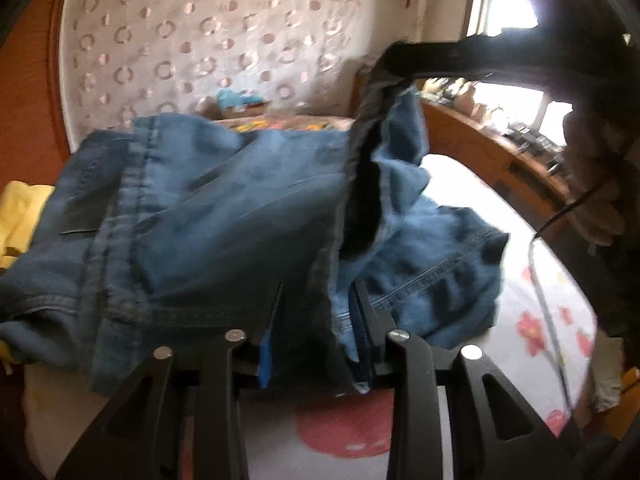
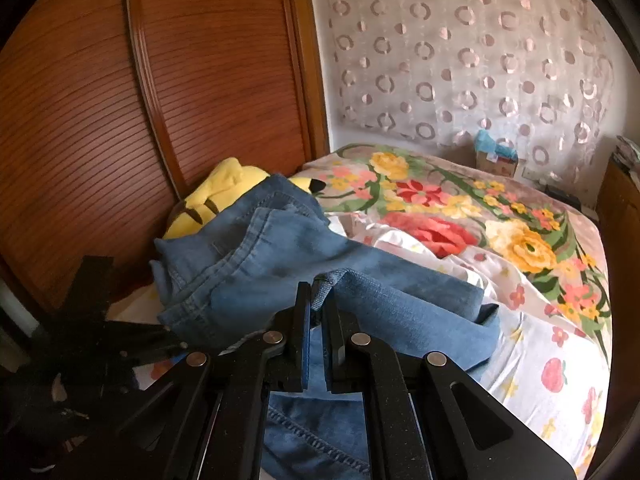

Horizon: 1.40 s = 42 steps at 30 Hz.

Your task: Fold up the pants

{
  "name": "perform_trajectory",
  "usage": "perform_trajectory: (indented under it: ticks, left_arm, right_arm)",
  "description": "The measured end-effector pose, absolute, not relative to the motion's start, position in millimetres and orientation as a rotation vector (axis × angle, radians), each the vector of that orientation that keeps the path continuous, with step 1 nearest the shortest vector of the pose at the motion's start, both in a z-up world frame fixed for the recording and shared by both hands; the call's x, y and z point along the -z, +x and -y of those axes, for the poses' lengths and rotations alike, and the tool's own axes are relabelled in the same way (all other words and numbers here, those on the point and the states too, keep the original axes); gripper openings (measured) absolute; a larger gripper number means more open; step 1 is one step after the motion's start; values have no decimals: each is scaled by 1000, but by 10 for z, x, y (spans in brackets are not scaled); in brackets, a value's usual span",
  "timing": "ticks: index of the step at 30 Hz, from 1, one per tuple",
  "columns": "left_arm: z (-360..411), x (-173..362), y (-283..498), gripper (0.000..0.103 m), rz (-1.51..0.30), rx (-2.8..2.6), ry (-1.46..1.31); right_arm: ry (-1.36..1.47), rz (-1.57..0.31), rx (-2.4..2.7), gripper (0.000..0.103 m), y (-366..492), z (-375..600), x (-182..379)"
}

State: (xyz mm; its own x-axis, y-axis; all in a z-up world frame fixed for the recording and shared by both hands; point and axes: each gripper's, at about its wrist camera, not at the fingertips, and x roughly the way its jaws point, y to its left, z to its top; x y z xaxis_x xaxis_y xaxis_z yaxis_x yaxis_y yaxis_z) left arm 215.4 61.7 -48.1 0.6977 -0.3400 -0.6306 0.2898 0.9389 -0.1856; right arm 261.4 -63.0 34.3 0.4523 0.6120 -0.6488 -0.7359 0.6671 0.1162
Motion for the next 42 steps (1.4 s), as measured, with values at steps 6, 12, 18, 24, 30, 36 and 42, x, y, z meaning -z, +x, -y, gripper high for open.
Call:
perform_trajectory:
  ticks: [6,12,18,24,30,36,42]
  left_arm:
    - [-719,158,2115,2,-647,330,-99]
    - [-1076,-259,2079,2,-582,284,-128]
    - [-1391,-41,2064,2,-628,206,-167]
    - [-1438,275,2100,7,-705,176,-188]
    - [-1409,257,2048,22,-686,161,-165]
    - [-1324,199,1941,23,-667,157,-145]
    - [-1139,49,1822,23,-628,181,-135]
  right_arm:
    - [-201,-699,-838,2,2759,532,-455]
    - [-233,-666,-846,2,2990,166,-694]
    - [-269,-711,-894,2,3182,-399,-626]
    - [-303,-789,-921,6,3170,-702,-231]
    - [-266,-800,-870,34,3135,-417,-242]
    - [-261,-764,-791,39,2971,136,-403]
    - [-248,-711,-724,44,2745,677,-634]
